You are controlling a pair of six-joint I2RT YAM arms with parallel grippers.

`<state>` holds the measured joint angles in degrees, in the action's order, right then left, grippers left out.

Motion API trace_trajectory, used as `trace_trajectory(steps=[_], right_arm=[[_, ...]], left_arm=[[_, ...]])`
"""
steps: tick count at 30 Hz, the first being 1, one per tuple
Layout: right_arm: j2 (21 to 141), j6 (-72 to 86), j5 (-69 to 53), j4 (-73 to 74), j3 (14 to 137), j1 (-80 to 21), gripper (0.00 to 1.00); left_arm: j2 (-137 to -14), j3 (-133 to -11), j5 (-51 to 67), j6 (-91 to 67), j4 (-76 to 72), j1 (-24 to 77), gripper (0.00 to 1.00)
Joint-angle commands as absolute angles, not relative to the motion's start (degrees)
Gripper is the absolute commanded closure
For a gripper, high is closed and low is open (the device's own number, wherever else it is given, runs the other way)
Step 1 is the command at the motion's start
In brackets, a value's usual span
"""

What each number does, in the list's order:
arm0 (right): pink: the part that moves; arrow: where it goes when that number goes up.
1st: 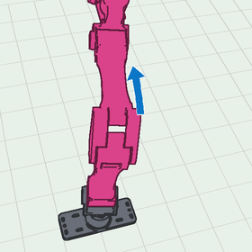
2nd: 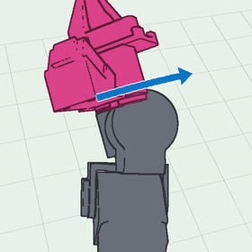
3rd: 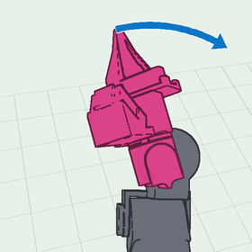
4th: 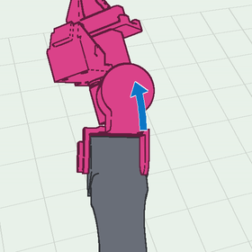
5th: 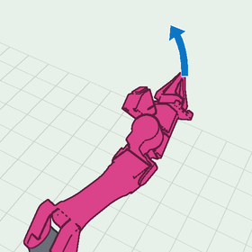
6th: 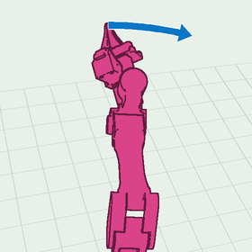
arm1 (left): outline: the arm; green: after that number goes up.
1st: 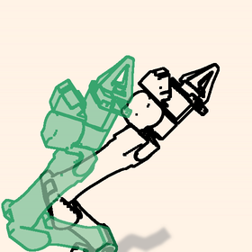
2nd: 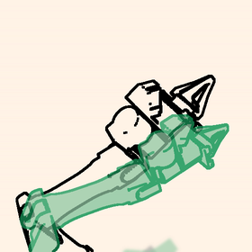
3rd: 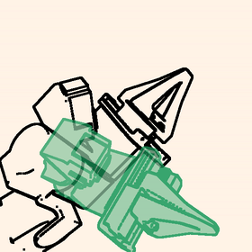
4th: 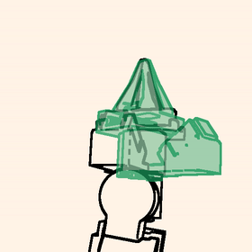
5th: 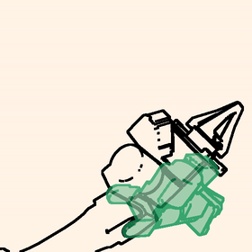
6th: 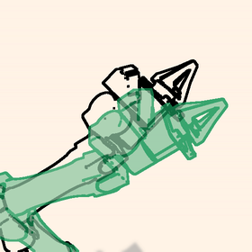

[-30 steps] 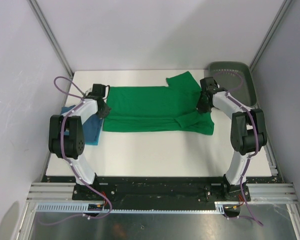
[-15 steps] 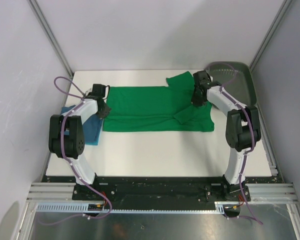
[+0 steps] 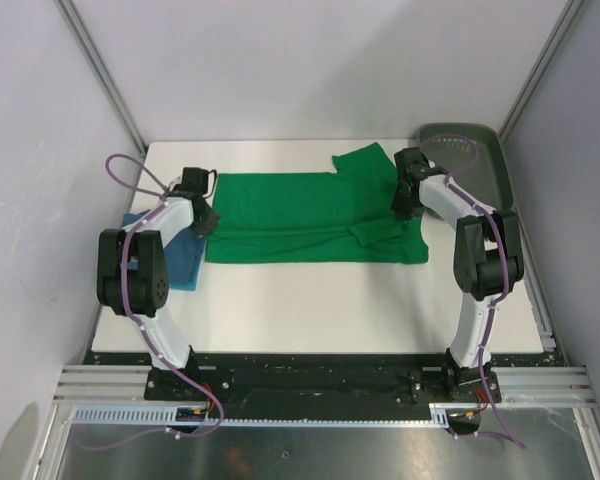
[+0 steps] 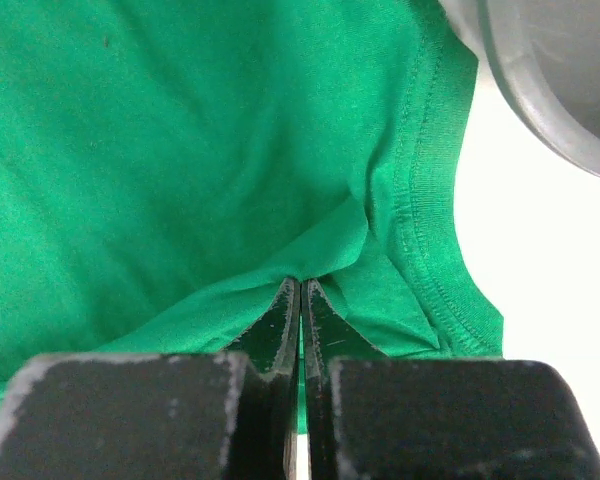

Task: Fold and stack the t-shirts
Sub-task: Fold the flattened tshirt in 1/3 of the way

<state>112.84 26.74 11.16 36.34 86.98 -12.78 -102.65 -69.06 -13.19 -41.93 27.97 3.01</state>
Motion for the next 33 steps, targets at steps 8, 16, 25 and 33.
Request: trace_trajectory(steps=[8,16,25,33], right_arm=[[111.01,25.86,10.4,34.66,87.34,-12.14,0.65],[102.48,26.67,9.73,34.03,81.72,-13.95,0.56],[98.02,29.73,9.0,30.66,70.61,-17.04,0.82],[103.13,29.1,7.82,24.88,69.18,-17.39,0.86]], left_arm=[[-102.71,-72.79,-8.97,-38.15,24.67,0.82,0.64],[-95.4,-68.96,-4.11,-35.63,23.49,1.83,0.39],[-93.75,-61.87,-0.92,-37.71,23.41,5.82,0.58],[-94.59,-61.09,-0.45,-38.36,23.25,6.75,0.61]])
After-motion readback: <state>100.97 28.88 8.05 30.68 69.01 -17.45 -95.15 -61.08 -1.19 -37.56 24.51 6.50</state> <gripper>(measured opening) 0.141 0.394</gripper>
